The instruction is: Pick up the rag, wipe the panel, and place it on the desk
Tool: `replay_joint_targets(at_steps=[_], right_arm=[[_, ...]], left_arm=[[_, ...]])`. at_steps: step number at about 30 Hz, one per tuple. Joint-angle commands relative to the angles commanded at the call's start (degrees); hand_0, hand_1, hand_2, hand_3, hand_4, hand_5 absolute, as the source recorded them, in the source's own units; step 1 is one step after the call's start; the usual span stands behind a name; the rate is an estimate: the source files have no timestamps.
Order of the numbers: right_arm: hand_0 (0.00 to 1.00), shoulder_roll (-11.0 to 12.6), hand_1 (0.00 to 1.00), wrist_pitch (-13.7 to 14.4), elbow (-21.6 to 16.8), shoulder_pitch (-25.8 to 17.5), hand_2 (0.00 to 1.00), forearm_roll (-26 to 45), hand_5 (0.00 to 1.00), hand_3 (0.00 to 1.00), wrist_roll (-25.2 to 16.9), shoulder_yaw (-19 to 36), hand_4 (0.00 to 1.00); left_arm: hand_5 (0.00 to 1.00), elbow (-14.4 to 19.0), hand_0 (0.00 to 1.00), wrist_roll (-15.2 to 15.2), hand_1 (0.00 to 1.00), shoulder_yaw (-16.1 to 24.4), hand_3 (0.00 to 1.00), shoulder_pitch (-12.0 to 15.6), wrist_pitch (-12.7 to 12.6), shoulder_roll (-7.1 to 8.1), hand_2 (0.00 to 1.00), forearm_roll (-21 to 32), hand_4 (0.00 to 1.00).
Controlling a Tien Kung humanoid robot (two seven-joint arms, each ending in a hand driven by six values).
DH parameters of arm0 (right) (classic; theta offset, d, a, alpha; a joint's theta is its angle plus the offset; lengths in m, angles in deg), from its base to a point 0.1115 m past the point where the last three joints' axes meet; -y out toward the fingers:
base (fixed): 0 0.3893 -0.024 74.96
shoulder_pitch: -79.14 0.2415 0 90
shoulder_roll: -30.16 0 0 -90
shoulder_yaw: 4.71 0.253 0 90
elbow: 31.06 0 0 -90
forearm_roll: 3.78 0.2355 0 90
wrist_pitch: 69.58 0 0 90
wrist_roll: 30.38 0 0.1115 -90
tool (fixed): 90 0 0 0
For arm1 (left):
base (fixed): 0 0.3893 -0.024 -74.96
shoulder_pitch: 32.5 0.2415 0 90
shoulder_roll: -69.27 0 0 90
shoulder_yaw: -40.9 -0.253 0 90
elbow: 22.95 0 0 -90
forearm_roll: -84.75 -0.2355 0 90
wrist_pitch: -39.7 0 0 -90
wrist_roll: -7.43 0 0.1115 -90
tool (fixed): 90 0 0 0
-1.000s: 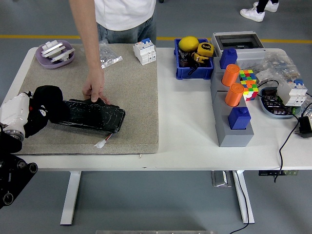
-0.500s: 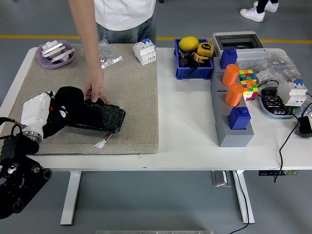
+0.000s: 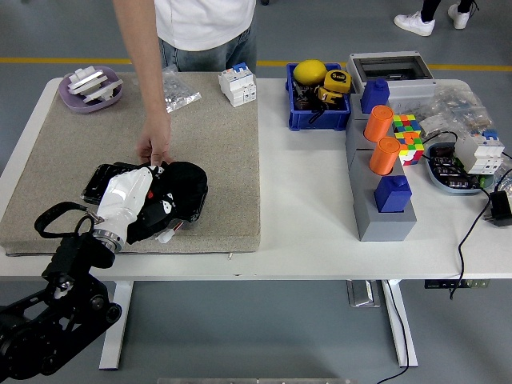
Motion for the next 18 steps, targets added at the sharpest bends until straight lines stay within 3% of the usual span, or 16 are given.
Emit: replay_joint_targets(at_steps=[9, 18], right_arm=[[0.778, 0.02, 0.478, -0.02, 0.01, -0.01, 0.682, 0.09, 0.534, 0.628, 0.04, -0.11, 0.998], [0.778, -0.08, 0.478, 0.01, -0.03, 0.05, 0.681, -0.13, 0.534, 0.629, -0.01, 0.09, 0.998]], left_arm=[[0.002, 2.01, 0.224, -0.82, 0.193, -0.83, 0.533, 0.11, 0.25, -0.51, 0.546, 0.08, 0.176], [0.002, -0.95, 0.224, 0.14, 0.193, 0.60, 0.533, -0.19, -0.59, -0.47, 0.546, -0.59, 0.183]])
